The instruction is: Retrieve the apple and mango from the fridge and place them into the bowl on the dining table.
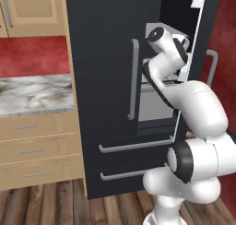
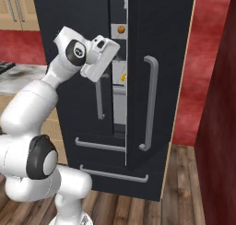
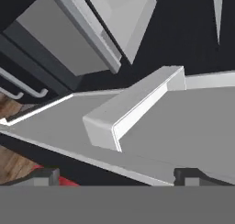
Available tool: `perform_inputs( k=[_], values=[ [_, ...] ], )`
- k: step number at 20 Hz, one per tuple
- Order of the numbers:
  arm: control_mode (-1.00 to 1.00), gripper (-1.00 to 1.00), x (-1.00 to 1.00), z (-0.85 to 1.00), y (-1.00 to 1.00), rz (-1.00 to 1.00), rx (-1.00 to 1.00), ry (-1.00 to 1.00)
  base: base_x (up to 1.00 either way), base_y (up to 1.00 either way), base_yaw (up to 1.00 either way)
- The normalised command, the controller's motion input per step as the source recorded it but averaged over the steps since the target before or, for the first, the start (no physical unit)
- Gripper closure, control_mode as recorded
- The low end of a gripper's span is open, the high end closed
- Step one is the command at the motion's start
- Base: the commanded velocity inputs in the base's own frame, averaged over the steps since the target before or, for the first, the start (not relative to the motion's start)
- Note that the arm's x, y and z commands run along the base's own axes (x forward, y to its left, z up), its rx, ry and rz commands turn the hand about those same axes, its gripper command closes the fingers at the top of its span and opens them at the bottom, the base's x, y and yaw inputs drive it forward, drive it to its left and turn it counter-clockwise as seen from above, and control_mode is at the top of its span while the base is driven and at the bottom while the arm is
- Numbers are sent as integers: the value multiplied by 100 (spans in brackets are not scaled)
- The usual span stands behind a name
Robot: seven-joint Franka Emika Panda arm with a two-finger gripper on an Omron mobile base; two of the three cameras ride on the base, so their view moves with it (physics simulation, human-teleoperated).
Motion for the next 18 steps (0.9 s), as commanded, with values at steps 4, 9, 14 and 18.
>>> perform_inputs(
  k=[4,9,14,18],
  values=[
    [-100,-100,84,0,-31,0,-1,7,0,0,0],
    [-100,-100,32,-5,-56,-1,-5,1,0,0,0],
    [-100,-100,-31,-8,-99,-11,-3,0,0,0,0],
    [-100,-100,-65,-4,-100,-16,0,0,0,0,0]
  ],
)
